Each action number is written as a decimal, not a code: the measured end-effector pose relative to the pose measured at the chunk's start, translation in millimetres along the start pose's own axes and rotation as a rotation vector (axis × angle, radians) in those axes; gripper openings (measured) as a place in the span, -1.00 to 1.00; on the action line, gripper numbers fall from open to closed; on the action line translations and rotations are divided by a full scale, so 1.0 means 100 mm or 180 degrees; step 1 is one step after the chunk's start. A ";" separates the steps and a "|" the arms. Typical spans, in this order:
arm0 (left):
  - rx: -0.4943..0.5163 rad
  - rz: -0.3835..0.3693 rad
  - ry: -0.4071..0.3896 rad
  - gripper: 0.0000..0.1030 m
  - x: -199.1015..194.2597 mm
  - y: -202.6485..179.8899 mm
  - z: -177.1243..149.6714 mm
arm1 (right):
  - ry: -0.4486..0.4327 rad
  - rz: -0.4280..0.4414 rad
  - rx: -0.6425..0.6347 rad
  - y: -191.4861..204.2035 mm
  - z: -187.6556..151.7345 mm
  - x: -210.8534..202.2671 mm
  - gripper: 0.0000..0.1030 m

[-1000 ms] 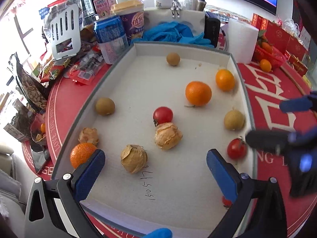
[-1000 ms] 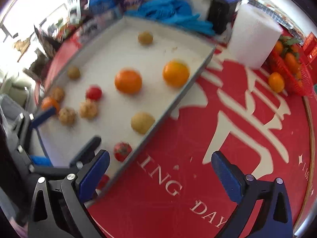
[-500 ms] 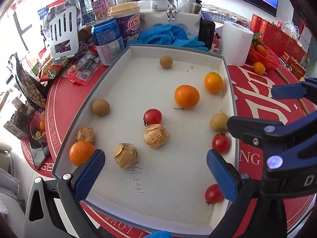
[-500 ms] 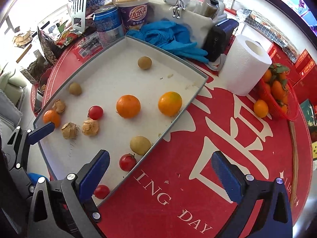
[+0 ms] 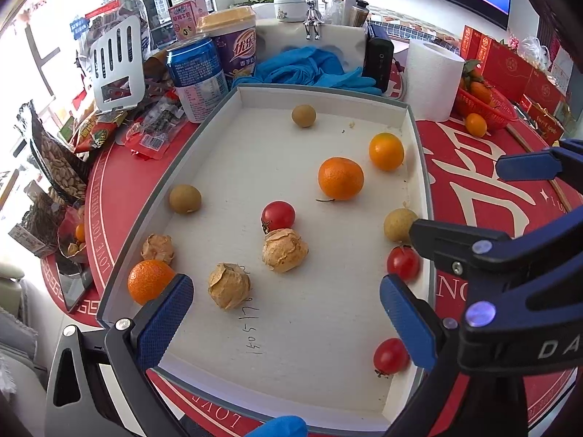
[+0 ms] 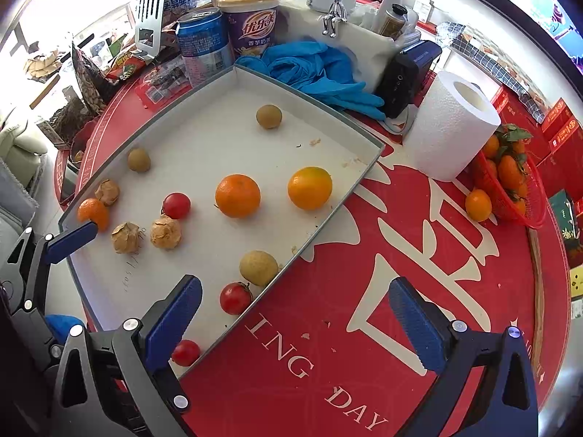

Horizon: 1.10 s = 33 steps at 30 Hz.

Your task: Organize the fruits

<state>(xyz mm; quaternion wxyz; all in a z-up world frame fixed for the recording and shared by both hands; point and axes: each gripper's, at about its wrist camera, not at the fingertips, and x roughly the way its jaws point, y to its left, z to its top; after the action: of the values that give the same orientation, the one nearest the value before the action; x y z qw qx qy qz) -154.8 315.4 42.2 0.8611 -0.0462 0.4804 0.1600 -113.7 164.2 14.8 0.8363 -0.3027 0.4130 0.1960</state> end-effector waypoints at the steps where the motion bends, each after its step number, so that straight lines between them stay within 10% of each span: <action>1: 0.0003 0.0005 0.0001 0.99 0.00 0.00 0.00 | -0.0001 -0.0007 -0.0009 0.00 0.00 0.00 1.00; 33: 0.0115 0.0058 0.0034 0.99 0.00 -0.10 0.00 | -0.0031 0.0067 -0.0017 0.00 -0.04 0.01 1.00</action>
<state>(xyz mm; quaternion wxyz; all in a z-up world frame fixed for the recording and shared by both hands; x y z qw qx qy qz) -151.1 306.0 41.4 0.8577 -0.0271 0.4881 0.1590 -114.9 161.9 12.1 0.8354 -0.2996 0.4115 0.2074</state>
